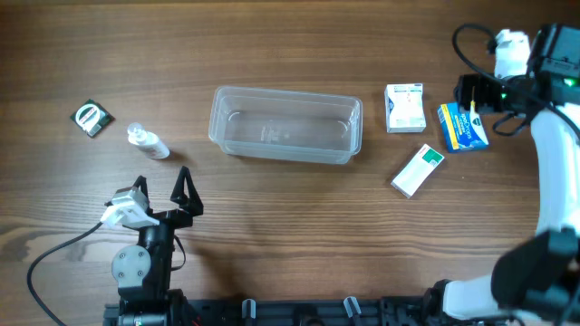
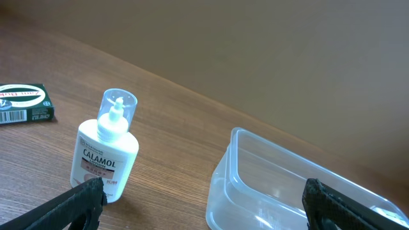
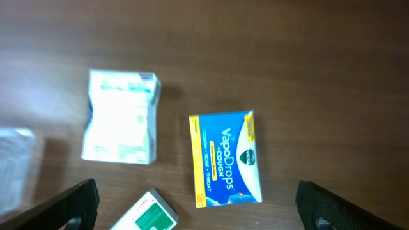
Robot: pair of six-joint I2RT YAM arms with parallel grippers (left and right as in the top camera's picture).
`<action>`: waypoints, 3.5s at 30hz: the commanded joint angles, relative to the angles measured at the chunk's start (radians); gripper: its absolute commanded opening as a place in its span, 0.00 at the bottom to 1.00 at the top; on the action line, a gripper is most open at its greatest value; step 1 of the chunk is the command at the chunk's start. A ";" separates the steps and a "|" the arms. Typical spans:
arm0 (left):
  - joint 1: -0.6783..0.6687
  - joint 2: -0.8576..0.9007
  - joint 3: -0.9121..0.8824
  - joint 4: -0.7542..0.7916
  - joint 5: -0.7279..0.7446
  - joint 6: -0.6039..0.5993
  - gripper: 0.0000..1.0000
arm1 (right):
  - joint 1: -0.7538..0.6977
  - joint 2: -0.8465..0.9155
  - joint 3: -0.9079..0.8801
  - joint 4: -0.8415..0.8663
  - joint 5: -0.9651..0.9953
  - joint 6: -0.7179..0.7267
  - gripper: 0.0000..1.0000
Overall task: Pack container
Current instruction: 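Reach right gripper to the blue-yellow lozenge box and grasp it, then carry the lozenge box with right gripper over the container's right end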
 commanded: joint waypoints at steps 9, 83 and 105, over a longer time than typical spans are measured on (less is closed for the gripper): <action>0.008 -0.006 -0.003 -0.007 -0.006 0.002 1.00 | -0.031 0.227 0.016 0.001 0.043 -0.093 1.00; 0.008 -0.005 -0.003 -0.007 -0.006 0.002 1.00 | -0.094 0.474 0.077 0.143 0.017 -0.012 0.60; 0.008 -0.005 -0.003 -0.007 -0.006 0.002 1.00 | 0.124 0.257 0.343 -0.144 -0.536 0.248 0.61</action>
